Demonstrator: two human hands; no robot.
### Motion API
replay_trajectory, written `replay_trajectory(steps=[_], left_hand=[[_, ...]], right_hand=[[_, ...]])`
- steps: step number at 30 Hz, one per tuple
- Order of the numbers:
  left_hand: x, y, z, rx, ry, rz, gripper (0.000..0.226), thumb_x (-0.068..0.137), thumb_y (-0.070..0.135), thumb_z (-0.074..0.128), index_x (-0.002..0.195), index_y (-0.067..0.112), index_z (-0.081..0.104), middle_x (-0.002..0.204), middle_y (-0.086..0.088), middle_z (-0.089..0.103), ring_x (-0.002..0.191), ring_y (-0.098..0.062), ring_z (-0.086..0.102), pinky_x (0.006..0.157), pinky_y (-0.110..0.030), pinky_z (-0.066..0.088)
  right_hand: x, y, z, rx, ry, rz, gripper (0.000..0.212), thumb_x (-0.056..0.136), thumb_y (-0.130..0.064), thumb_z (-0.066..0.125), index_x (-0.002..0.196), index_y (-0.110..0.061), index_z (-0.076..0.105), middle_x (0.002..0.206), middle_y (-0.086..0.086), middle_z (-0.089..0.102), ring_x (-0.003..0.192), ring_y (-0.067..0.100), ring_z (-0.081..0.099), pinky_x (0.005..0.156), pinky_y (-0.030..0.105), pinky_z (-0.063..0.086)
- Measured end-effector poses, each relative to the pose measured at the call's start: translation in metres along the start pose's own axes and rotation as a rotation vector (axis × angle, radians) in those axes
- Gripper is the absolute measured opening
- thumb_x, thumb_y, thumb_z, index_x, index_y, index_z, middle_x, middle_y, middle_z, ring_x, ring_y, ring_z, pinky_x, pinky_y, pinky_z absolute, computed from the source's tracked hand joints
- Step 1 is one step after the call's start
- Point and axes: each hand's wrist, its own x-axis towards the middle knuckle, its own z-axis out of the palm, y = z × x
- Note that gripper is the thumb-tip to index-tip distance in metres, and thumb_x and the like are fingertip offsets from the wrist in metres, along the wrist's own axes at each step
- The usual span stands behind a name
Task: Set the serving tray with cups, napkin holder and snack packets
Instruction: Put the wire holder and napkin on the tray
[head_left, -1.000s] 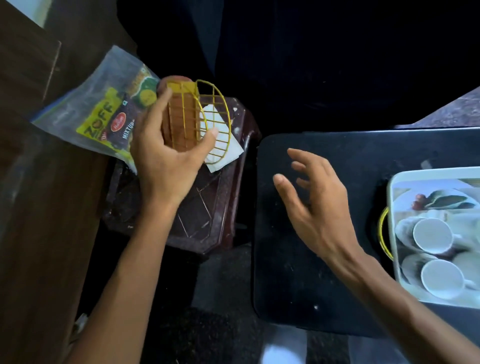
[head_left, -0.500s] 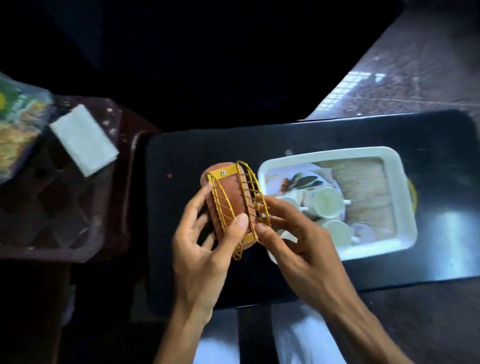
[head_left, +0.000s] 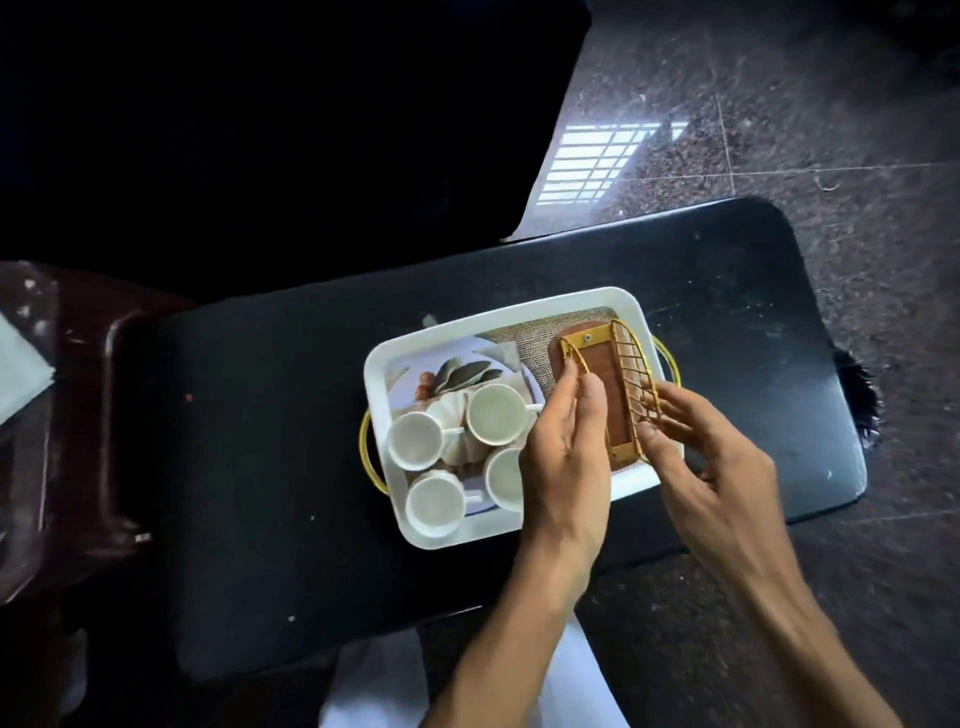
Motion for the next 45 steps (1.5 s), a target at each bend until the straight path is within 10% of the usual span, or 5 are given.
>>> replay_trajectory(steps=[9, 31, 34, 38, 45], left_hand=[[0.043, -0.035, 0.016, 0.037, 0.026, -0.221, 0.071, 0.074, 0.082, 0.033, 0.133, 0.048, 0.05, 0.125, 0.019, 0.06, 0.103, 0.011, 0.061, 0.074, -0.012, 0.052], [0.054, -0.058, 0.013, 0.096, 0.009, -0.303, 0.06, 0.1, 0.065, 0.034, 0.149, 0.032, 0.047, 0.146, 0.002, 0.059, 0.131, -0.013, 0.056, 0.115, -0.045, 0.044], [0.046, -0.05, 0.002, 0.181, -0.003, -0.17, 0.052, 0.104, 0.054, 0.038, 0.149, 0.03, 0.048, 0.15, 0.003, 0.056, 0.138, -0.01, 0.052, 0.118, -0.036, 0.042], [0.031, -0.025, -0.038, 0.448, 0.035, 0.184, 0.049, 0.104, 0.043, 0.044, 0.15, 0.025, 0.047, 0.157, 0.01, 0.047, 0.144, 0.005, 0.038, 0.119, -0.016, 0.031], [0.019, 0.011, -0.175, 1.337, 0.121, 0.485, 0.064, 0.102, 0.056, 0.026, 0.159, 0.026, 0.029, 0.171, -0.005, 0.014, 0.16, -0.023, 0.003, 0.129, -0.047, 0.008]], right_hand=[[0.042, 0.066, -0.002, -0.033, -0.147, 0.107, 0.042, 0.091, -0.011, 0.065, 0.127, -0.034, 0.061, 0.106, -0.032, 0.061, 0.096, -0.024, 0.058, 0.072, -0.004, 0.043], [0.048, 0.08, 0.003, -0.186, -0.259, 0.204, 0.055, 0.084, 0.001, 0.062, 0.13, -0.029, 0.057, 0.112, -0.025, 0.062, 0.104, -0.016, 0.059, 0.072, 0.001, 0.047], [0.042, 0.062, 0.005, -0.333, -0.184, 0.1, 0.06, 0.084, 0.002, 0.058, 0.139, -0.021, 0.051, 0.132, -0.002, 0.058, 0.121, 0.011, 0.054, 0.099, 0.031, 0.049], [0.034, 0.021, 0.026, -0.391, -0.085, -0.184, 0.051, 0.085, -0.002, 0.064, 0.134, -0.015, 0.055, 0.13, 0.003, 0.059, 0.118, 0.007, 0.046, 0.102, 0.026, 0.037], [0.012, -0.045, 0.13, -0.694, -0.293, -0.461, 0.066, 0.096, -0.046, 0.045, 0.152, -0.011, 0.036, 0.161, 0.012, 0.028, 0.153, 0.029, 0.015, 0.122, 0.04, 0.015]])
